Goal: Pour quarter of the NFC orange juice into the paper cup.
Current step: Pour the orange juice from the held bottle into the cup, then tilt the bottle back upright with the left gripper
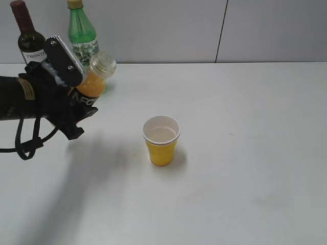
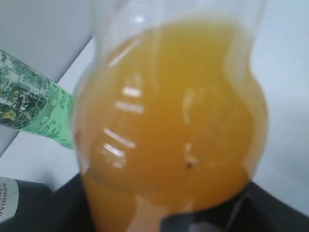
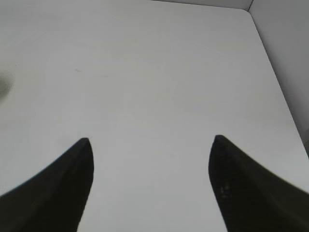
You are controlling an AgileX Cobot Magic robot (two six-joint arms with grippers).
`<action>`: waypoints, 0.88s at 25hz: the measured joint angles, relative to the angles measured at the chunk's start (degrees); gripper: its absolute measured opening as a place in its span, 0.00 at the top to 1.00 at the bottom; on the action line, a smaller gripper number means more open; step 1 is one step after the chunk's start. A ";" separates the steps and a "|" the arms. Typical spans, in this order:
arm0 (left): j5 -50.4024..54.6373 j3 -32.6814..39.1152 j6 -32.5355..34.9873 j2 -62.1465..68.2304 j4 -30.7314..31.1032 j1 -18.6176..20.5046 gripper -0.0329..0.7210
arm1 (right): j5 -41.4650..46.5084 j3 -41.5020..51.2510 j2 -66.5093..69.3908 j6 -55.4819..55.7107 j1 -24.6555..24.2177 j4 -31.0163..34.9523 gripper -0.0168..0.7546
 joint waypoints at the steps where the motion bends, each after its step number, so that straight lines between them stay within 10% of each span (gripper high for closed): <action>1: -0.13 0.00 0.22 0.04 0.00 0.00 0.36 | 0.00 0.00 0.00 0.00 0.00 0.00 0.21; 22: -5.83 -0.60 9.58 5.12 -2.80 -1.01 0.36 | 0.00 0.00 0.00 0.00 0.00 0.00 0.21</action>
